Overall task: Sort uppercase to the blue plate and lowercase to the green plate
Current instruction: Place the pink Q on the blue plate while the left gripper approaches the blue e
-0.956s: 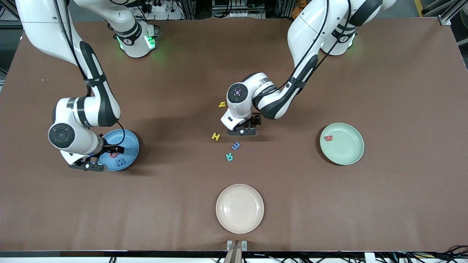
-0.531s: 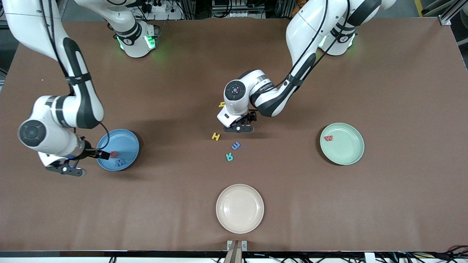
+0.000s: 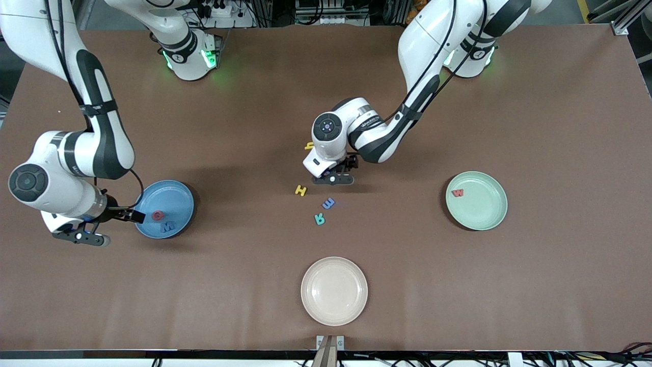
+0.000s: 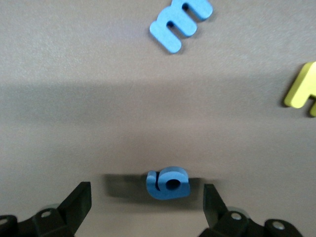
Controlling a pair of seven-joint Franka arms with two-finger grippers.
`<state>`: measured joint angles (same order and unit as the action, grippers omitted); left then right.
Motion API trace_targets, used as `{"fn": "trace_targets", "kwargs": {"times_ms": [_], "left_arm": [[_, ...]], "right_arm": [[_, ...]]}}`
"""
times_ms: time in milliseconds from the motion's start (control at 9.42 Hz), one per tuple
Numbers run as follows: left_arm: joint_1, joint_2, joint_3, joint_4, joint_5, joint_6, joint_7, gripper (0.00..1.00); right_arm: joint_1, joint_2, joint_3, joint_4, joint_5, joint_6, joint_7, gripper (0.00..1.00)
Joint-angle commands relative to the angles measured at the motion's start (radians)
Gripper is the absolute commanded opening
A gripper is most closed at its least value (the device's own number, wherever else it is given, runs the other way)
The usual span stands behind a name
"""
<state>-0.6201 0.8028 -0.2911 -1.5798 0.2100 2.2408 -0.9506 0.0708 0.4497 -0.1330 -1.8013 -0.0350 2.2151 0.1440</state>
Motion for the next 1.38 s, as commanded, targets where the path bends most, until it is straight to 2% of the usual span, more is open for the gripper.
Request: {"fn": "trace_targets", "kwargs": {"times_ms": [0, 319, 531, 637, 850, 956, 1274], "left_arm": [[0.002, 0.006, -0.003, 0.003, -0.009, -0.007, -0.033, 1.00], [0.002, 0.012, -0.003, 0.004, -0.004, -0.006, -0.031, 0.98], [0.002, 0.013, -0.003, 0.004, -0.006, -0.006, -0.030, 0.82], [0.002, 0.016, -0.003, 0.004, -0.006, -0.006, -0.027, 0.65], [0.003, 0.019, -0.003, 0.006, -0.007, -0.006, -0.031, 0.56], [0.003, 0.019, -0.003, 0.006, -0.009, -0.006, -0.031, 0.47], [0.003, 0.019, -0.003, 0.006, -0.014, -0.006, -0.033, 0.47]], "right_arm": [[0.020, -0.016, 0.007, -0.016, 0.020, -0.005, -0.014, 1.00], [0.043, -0.017, 0.009, -0.017, 0.018, -0.005, -0.015, 1.00], [0.043, -0.017, 0.009, -0.018, 0.018, -0.005, -0.017, 1.00], [0.043, -0.016, 0.009, -0.018, 0.018, -0.005, -0.015, 1.00], [0.047, -0.016, 0.009, -0.018, 0.018, -0.003, -0.004, 1.00], [0.047, -0.016, 0.009, -0.018, 0.018, -0.003, -0.004, 1.00], [0.056, -0.016, 0.009, -0.016, 0.018, -0.003, -0.001, 1.00]]}}
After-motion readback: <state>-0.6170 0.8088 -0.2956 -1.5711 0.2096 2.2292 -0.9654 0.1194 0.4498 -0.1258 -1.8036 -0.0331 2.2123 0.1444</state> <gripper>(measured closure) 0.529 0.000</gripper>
